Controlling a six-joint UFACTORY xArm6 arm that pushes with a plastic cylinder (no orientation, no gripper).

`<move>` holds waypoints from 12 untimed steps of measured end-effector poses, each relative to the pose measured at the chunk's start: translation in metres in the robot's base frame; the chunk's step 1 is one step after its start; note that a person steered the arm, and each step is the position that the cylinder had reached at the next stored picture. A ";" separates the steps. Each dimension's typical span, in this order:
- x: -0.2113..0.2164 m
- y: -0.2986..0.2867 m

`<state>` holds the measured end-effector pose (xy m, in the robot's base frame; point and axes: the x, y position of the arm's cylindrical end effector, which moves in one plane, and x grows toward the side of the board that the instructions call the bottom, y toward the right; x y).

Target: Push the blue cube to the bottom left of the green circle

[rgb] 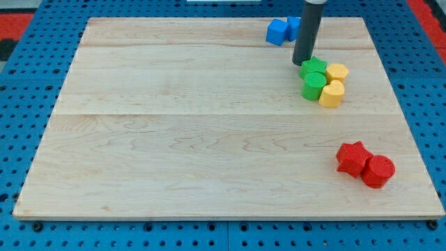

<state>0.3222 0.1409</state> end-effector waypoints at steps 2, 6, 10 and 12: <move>-0.060 0.073; -0.077 -0.125; -0.032 -0.055; -0.023 -0.002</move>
<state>0.2995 0.1392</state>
